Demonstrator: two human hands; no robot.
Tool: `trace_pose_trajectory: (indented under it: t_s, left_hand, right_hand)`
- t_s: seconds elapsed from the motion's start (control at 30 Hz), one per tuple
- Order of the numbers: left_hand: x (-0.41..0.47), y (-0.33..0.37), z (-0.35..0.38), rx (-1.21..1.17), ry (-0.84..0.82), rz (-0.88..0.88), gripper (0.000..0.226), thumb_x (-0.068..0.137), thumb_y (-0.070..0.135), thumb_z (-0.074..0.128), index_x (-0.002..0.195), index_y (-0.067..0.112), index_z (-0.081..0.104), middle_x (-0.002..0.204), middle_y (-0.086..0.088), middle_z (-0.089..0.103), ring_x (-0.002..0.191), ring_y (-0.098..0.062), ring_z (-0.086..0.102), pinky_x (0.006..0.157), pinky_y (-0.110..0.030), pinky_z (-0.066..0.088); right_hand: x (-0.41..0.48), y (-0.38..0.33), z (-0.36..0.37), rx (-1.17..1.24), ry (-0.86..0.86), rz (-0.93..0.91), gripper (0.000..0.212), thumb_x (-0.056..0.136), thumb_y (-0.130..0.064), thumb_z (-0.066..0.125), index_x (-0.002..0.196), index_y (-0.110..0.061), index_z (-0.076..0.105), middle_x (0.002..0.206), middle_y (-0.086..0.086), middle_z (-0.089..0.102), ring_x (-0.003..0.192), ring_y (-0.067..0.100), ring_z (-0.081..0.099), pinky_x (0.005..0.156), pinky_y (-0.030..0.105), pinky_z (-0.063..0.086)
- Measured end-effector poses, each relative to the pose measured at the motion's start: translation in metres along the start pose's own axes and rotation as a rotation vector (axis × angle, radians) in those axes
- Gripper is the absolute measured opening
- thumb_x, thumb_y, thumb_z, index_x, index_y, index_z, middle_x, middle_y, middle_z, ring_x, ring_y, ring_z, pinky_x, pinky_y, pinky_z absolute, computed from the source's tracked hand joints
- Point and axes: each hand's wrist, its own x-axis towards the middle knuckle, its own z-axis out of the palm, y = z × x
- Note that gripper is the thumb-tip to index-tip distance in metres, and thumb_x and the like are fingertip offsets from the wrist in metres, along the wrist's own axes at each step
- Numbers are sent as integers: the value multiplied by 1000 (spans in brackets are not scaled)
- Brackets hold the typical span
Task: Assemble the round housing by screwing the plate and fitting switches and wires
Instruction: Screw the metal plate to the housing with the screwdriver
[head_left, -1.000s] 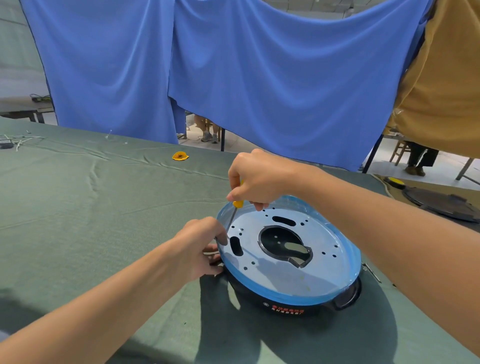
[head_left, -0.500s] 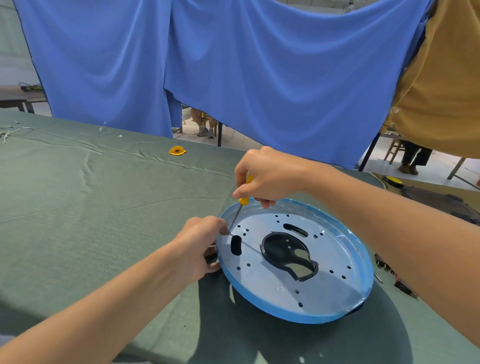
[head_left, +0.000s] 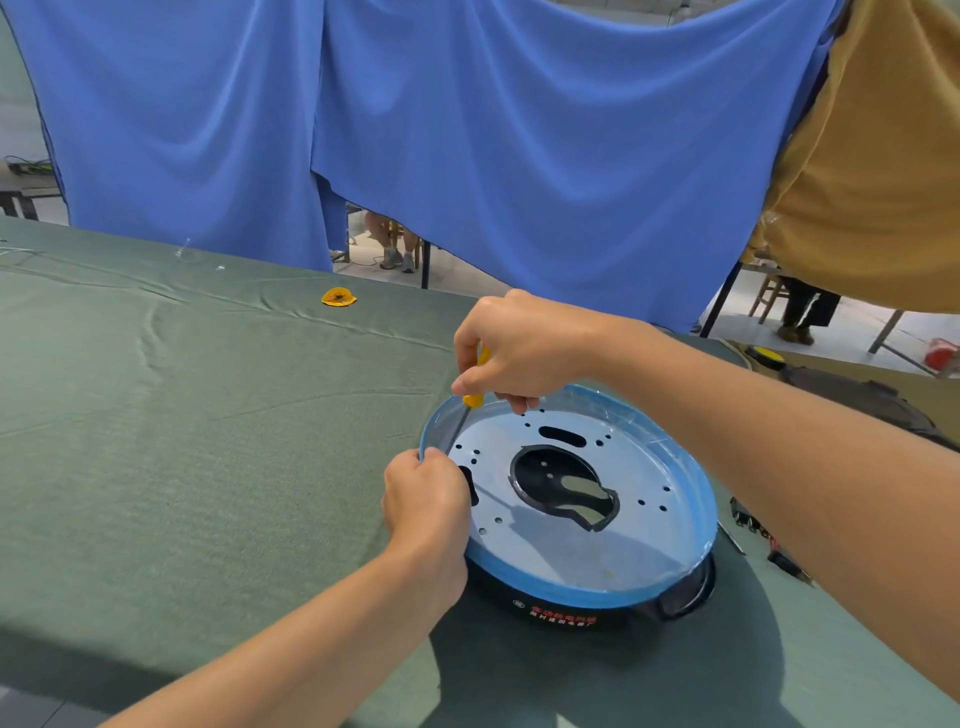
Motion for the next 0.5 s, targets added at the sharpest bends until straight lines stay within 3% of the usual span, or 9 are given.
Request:
trace_pose_trajectory:
  t_s: [0.1, 0.27, 0.37, 0.5]
  left_hand:
    - [-2, 2, 0, 3, -60, -14, 21, 97, 15, 36, 84, 11, 53, 100, -19, 63, 89, -34, 60, 78, -44, 49]
    - [-4, 7, -18, 74, -267, -13, 7, 76, 3, 52, 77, 6, 58, 80, -13, 64, 78, -30, 56, 71, -36, 42]
    - [-6, 8, -28, 160, -396, 39, 25, 68, 0, 56, 91, 4, 65, 87, -10, 71, 84, -30, 60, 77, -36, 46]
    - [-10, 2, -27, 291, -433, 111, 38, 77, -2, 53, 108, 17, 61, 101, -6, 71, 98, -24, 64, 89, -39, 51]
  right_hand:
    - [-1, -1, -2, 11, -14, 15, 21, 91, -31, 62, 81, -13, 66, 48, -3, 64, 48, 10, 65, 41, 9, 39]
    - [-3, -5, -9, -41, -92, 24, 6, 90, -20, 62, 87, -18, 67, 61, -5, 71, 56, 4, 69, 44, 12, 42]
    - [1, -9, -11, -57, -97, 6, 9, 89, -15, 63, 84, -13, 70, 58, -4, 71, 55, 6, 69, 42, 7, 41]
    - [10, -16, -11, -187, -96, 24, 27, 91, -22, 57, 71, -7, 67, 54, 0, 69, 41, 11, 61, 48, 17, 51]
